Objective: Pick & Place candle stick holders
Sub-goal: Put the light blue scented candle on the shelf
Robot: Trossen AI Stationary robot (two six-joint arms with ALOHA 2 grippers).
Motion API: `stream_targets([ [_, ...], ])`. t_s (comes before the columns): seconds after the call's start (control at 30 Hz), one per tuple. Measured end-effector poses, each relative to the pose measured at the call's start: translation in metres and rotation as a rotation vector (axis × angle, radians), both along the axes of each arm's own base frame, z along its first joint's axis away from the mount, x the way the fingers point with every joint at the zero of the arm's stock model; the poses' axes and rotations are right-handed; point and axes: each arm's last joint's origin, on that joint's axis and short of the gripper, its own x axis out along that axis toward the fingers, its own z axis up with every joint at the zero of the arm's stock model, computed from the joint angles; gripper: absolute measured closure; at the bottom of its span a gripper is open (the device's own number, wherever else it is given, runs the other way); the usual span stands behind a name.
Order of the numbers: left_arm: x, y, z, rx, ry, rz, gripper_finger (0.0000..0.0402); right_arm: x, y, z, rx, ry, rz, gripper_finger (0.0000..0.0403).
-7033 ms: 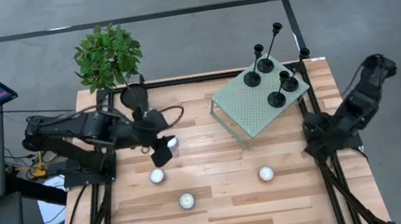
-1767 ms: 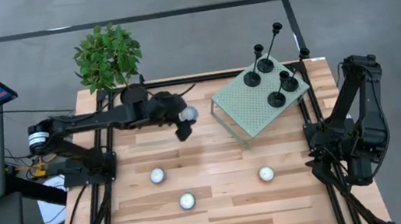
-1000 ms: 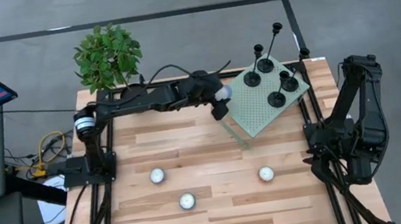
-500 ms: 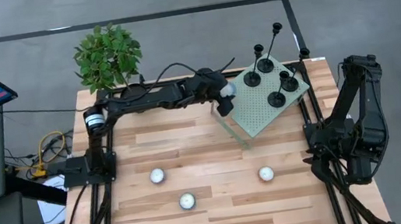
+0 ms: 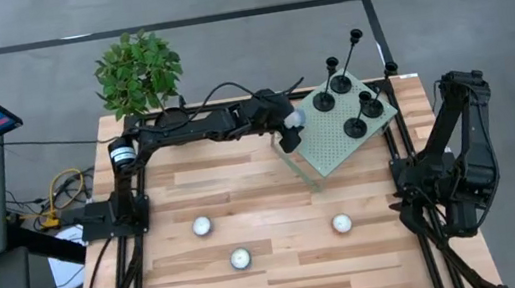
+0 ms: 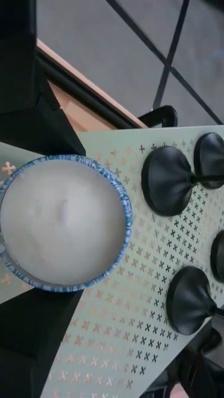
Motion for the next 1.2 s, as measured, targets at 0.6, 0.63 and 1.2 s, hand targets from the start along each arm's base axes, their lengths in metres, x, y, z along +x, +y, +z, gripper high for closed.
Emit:
stream_targets([
  [0.6,0.0,0.001,0.0,0.001,0.0,0.004,0.0077,0.001,0.003,0.0,0.03,-0.009,0.0,0.0223],
  [0.63,0.0,0.001,0.0,0.001,0.0,0.004,0.0077,0.001,0.003,0.0,0.031,-0.009,0.0,0.0223],
  [1.2,-0.065,-0.02,0.079,0.159,-0.102,-0.005,0.0103,0.001,0.004,0.0,0.048,-0.006,0.001,0.0223],
])
